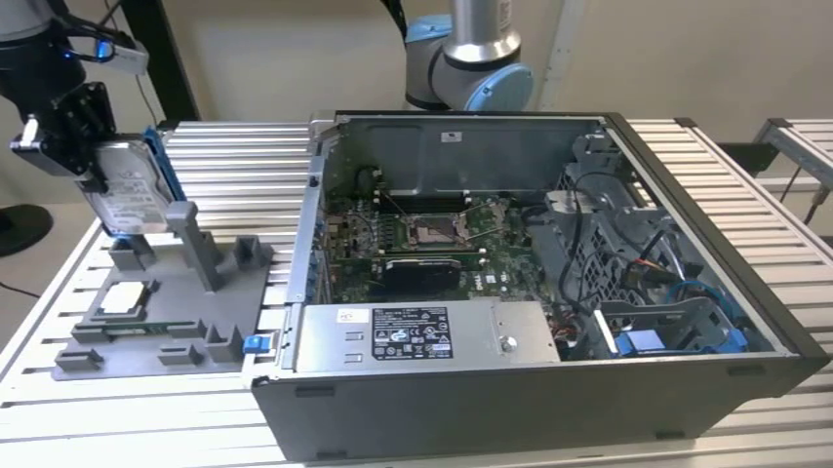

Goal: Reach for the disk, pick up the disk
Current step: 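Pick up the disk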

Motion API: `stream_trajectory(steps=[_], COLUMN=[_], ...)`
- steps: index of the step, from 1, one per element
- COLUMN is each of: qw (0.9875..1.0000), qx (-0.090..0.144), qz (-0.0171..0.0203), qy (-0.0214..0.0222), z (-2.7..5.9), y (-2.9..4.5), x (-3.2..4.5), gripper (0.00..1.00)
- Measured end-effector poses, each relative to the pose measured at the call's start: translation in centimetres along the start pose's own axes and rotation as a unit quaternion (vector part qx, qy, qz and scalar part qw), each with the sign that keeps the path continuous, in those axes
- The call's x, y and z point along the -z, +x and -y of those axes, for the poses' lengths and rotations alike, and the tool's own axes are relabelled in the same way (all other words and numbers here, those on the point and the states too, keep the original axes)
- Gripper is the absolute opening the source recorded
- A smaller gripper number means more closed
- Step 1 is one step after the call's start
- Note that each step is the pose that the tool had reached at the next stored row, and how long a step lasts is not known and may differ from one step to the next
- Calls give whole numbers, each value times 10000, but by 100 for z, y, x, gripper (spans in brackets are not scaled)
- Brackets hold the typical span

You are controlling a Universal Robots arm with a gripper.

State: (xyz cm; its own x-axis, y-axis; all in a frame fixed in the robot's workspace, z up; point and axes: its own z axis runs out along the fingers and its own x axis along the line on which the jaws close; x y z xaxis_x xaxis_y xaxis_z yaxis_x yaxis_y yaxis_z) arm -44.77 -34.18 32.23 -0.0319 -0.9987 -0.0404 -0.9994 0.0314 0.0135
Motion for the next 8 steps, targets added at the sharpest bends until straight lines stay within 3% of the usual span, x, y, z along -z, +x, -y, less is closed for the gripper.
stream_trajectory(steps=[8], qw=[10000], qx=[0], qz=[0], qy=[0], z=[-1], y=[-3], x=[77], gripper=[0])
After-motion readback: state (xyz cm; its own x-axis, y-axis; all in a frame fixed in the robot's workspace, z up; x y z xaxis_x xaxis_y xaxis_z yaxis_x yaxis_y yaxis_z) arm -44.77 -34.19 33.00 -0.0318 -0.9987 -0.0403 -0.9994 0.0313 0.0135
